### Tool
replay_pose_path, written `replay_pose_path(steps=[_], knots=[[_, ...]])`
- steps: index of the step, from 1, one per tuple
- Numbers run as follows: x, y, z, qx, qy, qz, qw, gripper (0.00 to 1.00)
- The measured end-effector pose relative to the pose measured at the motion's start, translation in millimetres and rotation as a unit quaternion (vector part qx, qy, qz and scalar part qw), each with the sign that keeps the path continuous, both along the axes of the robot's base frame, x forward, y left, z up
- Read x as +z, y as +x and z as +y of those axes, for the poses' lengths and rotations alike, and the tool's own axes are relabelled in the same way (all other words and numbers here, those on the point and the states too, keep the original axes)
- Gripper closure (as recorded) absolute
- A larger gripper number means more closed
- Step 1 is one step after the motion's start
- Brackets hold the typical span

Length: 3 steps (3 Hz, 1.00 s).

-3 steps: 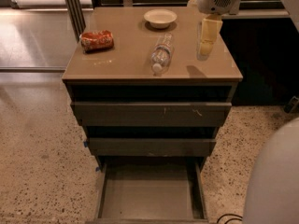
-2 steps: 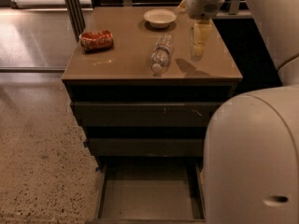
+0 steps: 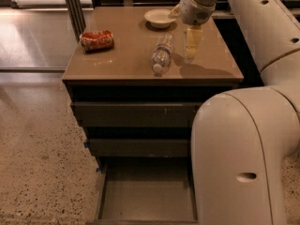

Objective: Place water bottle into bottom drawer

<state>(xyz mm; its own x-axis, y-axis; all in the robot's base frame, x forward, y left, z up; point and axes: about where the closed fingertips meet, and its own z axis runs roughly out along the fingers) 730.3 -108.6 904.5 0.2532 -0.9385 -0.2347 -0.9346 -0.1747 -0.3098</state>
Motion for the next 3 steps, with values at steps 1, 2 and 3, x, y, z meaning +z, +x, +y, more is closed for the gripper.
replay_pose_path(steps=[1, 2, 3], knots=[[1, 20, 11, 0.017, 0.004, -0.024, 0.9996, 0.0], [-1, 24, 13, 0.016, 0.006, -0.028, 0.9995, 0.0], [-11, 23, 21, 0.047, 0.087, -0.02, 0.995, 0.0]])
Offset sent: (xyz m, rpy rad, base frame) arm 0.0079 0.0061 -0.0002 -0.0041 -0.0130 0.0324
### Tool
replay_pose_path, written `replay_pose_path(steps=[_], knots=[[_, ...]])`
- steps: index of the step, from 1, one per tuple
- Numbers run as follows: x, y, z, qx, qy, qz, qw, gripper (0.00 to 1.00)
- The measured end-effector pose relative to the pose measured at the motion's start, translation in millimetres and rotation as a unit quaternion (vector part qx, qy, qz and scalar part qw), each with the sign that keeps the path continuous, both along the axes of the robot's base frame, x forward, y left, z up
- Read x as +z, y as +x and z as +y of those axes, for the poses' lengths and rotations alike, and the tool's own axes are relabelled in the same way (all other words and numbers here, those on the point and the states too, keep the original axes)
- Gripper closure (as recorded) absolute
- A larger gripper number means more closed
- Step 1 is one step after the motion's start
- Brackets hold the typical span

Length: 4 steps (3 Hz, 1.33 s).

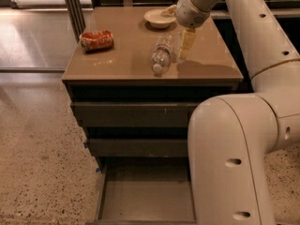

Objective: Place water bottle into bottom drawer

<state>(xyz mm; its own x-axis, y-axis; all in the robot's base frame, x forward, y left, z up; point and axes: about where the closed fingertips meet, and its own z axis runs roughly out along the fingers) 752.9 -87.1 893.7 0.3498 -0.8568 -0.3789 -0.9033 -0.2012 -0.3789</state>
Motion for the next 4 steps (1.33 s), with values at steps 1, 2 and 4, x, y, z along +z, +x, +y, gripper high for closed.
replay_pose_path(steps=[1, 2, 4], knots=[[-14, -5, 14, 0.076, 0.128, 0.001, 0.9889, 0.0], [4, -1, 34, 0.089, 0.179, -0.017, 0.9797, 0.0], [1, 3, 38, 0.087, 0.179, -0.016, 0.9799, 0.0]])
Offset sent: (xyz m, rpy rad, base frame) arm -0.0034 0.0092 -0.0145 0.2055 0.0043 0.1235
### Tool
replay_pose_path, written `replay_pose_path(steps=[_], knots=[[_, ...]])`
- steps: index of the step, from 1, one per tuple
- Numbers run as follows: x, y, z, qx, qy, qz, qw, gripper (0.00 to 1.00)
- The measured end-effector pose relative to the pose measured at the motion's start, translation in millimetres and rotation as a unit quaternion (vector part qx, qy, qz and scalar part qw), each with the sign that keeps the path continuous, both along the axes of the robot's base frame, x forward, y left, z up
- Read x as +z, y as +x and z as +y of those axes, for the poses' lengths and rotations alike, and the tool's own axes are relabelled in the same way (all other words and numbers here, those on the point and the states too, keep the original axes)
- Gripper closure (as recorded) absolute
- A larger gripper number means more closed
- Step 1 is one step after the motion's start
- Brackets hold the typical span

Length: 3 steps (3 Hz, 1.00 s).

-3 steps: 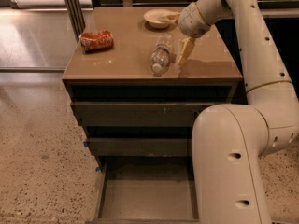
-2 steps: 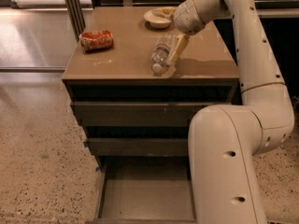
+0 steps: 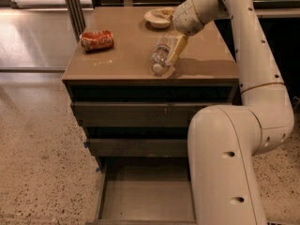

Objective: Place water bottle into bottom drawer

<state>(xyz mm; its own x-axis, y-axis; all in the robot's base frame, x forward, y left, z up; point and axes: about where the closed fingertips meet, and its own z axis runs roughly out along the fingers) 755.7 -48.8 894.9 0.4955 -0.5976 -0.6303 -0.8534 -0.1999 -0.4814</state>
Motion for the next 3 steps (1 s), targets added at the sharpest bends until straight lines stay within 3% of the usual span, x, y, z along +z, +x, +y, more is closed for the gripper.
replay_pose_path(steps=[1, 2, 3], knots=[[-20, -7, 0, 0.005, -0.048, 0.033, 0.9983, 0.0], [-24, -3, 2, -0.002, -0.056, 0.035, 0.9978, 0.0], [-39, 15, 14, -0.028, -0.076, 0.038, 0.996, 0.0]])
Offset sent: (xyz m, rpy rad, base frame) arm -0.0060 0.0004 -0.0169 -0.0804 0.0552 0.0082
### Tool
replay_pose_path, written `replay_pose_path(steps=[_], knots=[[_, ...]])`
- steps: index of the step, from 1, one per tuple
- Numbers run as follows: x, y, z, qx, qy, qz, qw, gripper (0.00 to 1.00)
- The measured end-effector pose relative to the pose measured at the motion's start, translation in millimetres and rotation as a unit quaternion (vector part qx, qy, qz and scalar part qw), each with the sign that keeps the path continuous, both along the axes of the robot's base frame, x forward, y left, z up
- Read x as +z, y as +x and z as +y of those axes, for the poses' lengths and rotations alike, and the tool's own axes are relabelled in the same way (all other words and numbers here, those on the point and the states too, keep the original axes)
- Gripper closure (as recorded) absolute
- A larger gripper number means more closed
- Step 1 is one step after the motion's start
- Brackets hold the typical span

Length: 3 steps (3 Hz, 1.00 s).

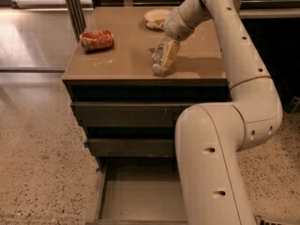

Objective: Place water bottle into bottom drawer

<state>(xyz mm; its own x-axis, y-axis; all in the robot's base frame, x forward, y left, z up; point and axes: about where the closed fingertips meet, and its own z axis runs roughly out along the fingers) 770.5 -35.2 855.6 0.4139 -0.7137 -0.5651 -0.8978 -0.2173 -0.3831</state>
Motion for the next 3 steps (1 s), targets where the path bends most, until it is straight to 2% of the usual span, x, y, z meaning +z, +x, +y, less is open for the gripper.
replay_pose_path(steps=[1, 3], knots=[[0.0, 0.0, 0.0, 0.0, 0.0, 0.0, 1.0, 0.0], [0.0, 0.0, 0.0, 0.0, 0.0, 0.0, 1.0, 0.4]])
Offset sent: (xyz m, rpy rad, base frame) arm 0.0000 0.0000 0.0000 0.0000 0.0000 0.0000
